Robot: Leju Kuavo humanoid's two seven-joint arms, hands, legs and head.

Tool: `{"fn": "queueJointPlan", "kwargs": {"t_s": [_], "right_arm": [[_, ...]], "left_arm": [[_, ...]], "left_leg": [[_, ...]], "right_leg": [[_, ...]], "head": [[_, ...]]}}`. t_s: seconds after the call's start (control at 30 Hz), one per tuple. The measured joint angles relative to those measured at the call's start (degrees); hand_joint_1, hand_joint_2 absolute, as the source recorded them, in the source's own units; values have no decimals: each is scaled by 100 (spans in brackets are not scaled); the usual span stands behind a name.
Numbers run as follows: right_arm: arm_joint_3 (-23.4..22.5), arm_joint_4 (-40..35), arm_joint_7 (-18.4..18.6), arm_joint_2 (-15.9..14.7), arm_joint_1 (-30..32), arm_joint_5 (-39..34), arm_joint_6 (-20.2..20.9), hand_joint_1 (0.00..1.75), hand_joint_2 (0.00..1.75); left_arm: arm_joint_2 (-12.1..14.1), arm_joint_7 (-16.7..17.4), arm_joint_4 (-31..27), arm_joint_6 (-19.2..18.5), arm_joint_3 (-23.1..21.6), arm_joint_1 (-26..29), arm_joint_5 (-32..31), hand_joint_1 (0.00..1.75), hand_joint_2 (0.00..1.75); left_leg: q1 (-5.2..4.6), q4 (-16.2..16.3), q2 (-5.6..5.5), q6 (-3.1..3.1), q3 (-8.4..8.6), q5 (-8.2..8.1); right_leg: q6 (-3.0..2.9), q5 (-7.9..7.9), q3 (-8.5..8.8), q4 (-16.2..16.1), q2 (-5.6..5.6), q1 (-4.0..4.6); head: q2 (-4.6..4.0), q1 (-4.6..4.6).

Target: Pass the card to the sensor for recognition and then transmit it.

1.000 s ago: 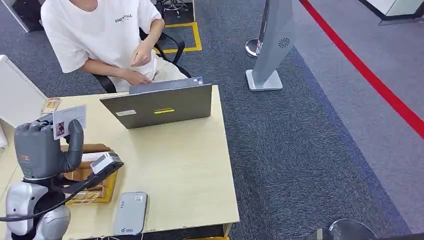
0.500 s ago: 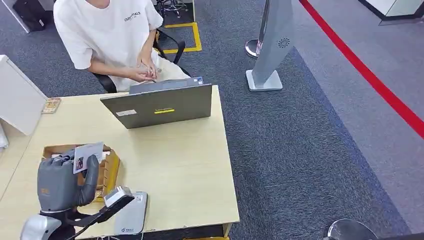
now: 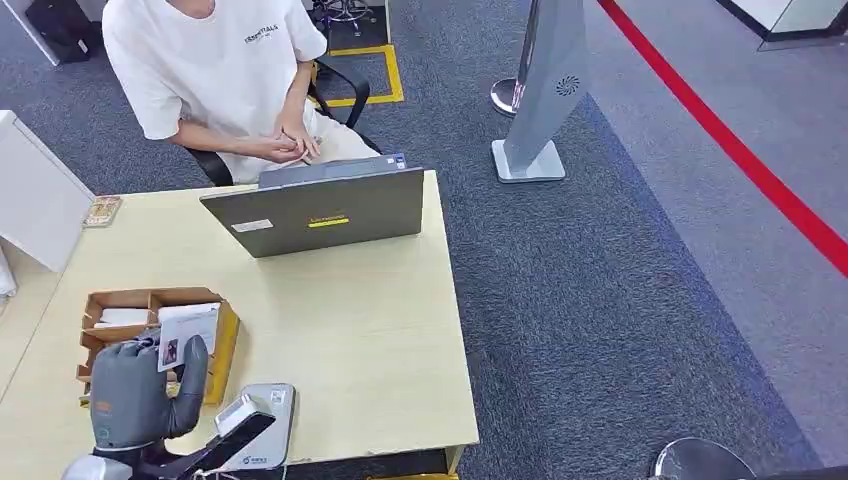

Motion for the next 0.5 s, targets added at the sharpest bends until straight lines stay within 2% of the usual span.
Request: {"fn": "queueJointPlan", "kwargs": {"t_s": [0.2,0.37,0.5], "right_arm": [[-68,0,24,2,-1,68,7,0,0],[-164,0,70,7,-3,236,9,0,0],[-260,0,74,20,-10,352,22,0,0]], "left_arm": [[-129,15,2,-30,33,112,63,175,0],[-304,201,72,212,140,217,-225,175,0],[-415,347,230,210,208,222,-343,175,0]], "left_leg": [[0,0,0,0,0,0],[-1,0,-1,0,-1,0],[-1,0,-2,0,-1,0]], "right_leg": [[0,0,1,0,0,0],[0,0,0,-1,0,0],[0,0,0,-1,-3,0]], "head": [[0,-2],[0,0],[0,0]]}}
